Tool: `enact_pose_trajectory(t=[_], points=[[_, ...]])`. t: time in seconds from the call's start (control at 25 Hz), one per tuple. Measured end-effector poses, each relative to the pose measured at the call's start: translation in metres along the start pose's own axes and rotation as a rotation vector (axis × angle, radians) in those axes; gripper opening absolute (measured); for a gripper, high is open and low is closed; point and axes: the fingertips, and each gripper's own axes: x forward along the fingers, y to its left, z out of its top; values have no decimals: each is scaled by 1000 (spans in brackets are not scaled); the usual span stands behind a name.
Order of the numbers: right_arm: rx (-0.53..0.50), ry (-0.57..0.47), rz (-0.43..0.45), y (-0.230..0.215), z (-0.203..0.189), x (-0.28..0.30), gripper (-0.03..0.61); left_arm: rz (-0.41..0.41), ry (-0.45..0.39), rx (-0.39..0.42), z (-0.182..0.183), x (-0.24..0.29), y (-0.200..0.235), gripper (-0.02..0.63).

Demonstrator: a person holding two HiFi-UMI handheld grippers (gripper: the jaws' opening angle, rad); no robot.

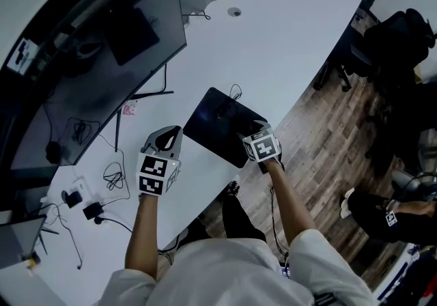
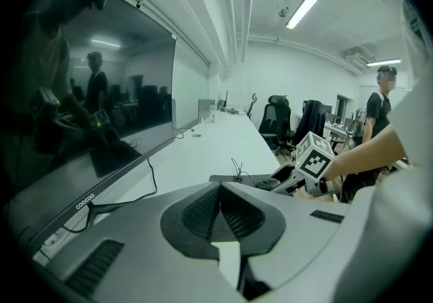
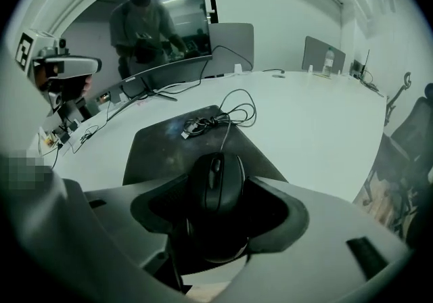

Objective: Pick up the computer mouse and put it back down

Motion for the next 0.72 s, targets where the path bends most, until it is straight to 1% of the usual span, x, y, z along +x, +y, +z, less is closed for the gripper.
enact_pose_trajectory(t=[0.2,0.36,0.44,0.48,0.64,0.72], points=[[8,-24,-33,0,1,-8,288,1,-6,13,-2,-12,0,18],[19,-74,-72,3,8,-39,291,6,-40,33,5,-37,2,18],[12,-110,-106,6,13,-62,279,10,-65,40,8,-54,3,18],[9,-133,-128,7,17,-76,265,11,-79,44,10,-63,4,18],[8,-250,-208,24,38,-141,168,8,-142,76,22,-102,2,18],[17,-322,-252,37,49,-176,105,3,-180,96,30,-122,1,18]])
